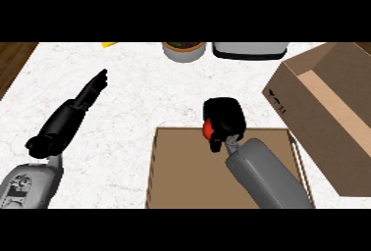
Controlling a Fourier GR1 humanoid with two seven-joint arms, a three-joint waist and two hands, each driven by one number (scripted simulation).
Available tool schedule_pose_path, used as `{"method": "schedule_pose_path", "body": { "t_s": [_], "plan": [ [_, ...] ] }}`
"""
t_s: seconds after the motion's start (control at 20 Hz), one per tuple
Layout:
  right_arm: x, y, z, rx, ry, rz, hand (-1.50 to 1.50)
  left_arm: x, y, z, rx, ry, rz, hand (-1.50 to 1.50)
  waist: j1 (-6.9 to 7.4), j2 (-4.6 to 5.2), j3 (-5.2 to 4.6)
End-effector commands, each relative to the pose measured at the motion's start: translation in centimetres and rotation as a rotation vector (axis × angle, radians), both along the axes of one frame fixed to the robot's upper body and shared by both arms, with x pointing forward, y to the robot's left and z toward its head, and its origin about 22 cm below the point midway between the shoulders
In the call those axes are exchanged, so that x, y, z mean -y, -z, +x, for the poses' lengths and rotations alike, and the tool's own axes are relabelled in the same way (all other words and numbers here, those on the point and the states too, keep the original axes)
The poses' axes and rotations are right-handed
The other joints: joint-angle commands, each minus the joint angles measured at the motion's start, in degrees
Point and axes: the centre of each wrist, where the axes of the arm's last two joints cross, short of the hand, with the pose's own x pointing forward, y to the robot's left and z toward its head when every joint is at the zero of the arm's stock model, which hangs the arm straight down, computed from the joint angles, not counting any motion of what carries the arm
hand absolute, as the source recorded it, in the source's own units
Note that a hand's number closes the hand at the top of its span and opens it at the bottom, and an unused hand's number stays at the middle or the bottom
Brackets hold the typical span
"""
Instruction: Pick the tomato from the tray and place it in the cardboard box
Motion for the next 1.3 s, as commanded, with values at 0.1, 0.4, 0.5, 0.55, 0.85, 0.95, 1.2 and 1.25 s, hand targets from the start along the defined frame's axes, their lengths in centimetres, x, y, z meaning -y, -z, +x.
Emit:
{"method": "schedule_pose_path", "body": {
  "t_s": [0.1,0.4,0.5,0.55,0.85,0.95,1.2,1.25],
  "plan": [
    [-1.1,-2.3,3.2,0.216,-0.139,0.013,1.50,0.8,-0.4,0.5,-0.011,-0.013,0.000,0.00,-0.81,-0.32,-0.03],
    [-0.1,-9.1,4.1,0.359,-0.101,0.024,1.50,0.9,1.6,-0.4,-0.026,-0.022,-0.009,0.00,-1.71,-0.69,-0.07],
    [0.6,-10.9,3.1,0.415,0.017,0.066,1.50,0.4,-0.1,-0.6,-0.034,-0.041,0.001,0.00,-2.30,-1.08,-0.05],
    [-0.4,-11.7,2.3,0.453,0.055,0.104,1.50,-2.0,1.6,-0.5,-0.035,-0.054,0.013,0.00,-2.81,-1.03,-0.11],
    [7.4,-15.2,5.8,0.563,0.380,0.184,1.50,-0.7,1.0,-0.9,-0.024,-0.028,-0.007,0.00,-1.86,-0.68,-0.05],
    [9.7,-14.2,5.1,0.561,0.429,0.209,1.50,0.0,0.8,-0.7,-0.012,-0.041,-0.005,0.00,-2.23,-0.71,-0.04],
    [14.6,-15.6,7.4,0.582,0.533,0.229,1.50,-0.8,0.0,0.3,-0.026,-0.022,0.004,0.00,-1.53,-0.40,-0.04],
    [14.6,-17.4,7.1,0.560,0.568,0.253,1.50,0.8,1.1,-0.5,-0.007,-0.021,-0.002,0.00,-1.69,-0.56,-0.06]
  ]
}}
